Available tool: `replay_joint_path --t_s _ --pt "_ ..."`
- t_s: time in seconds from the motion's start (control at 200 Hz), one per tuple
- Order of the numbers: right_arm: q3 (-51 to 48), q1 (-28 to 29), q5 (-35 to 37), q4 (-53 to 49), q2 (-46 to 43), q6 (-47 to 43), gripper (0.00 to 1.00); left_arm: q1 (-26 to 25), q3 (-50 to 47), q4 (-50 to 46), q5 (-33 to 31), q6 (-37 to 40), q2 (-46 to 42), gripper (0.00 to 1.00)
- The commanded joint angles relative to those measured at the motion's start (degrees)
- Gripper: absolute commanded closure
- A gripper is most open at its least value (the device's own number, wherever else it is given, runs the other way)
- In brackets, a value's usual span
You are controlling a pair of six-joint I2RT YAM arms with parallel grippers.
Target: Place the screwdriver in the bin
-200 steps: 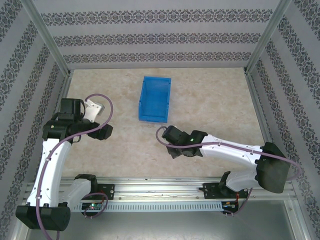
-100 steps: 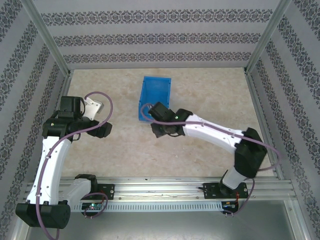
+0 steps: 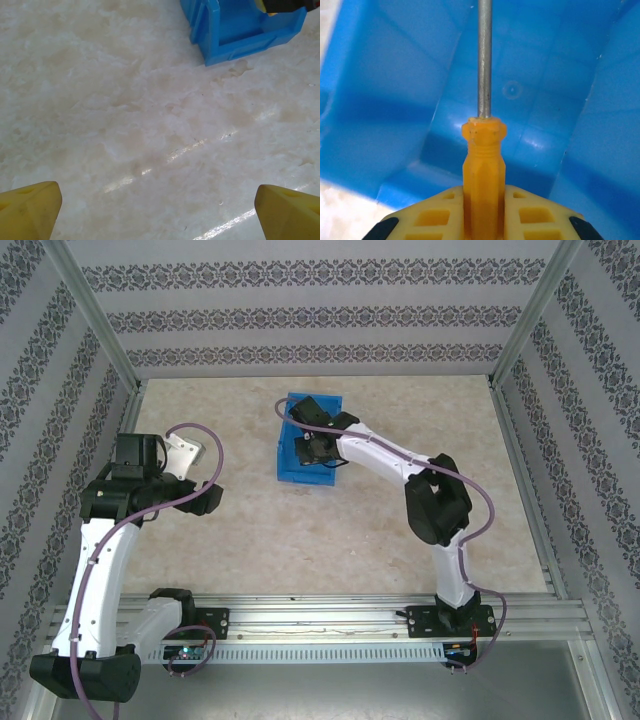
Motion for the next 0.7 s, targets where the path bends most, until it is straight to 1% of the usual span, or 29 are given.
replay_joint_path --t_s 0.0,0.185,0.5,0.694 --pt "4.04 -0.61 -0.47 -1.76 2.91 1.39 0.82 -0.03 0.88 -0.09 1.35 -0.08 -0.27 0.01" --pt "6.3 -0.86 -1.43 -2.14 6.77 1.33 0.82 -0.03 0.58 0.26 2.21 -0.17 0.01 0.01" --pt "13.12 -1.58 -2.39 -4.12 13.58 1.45 0.81 0.04 0.84 0.79 3.66 -1.26 1.77 0.01" --pt "15.43 -2.37 -2.99 -4.66 16.26 1.75 0.8 -0.03 1.08 1.23 4.37 -2.14 2.67 0.01"
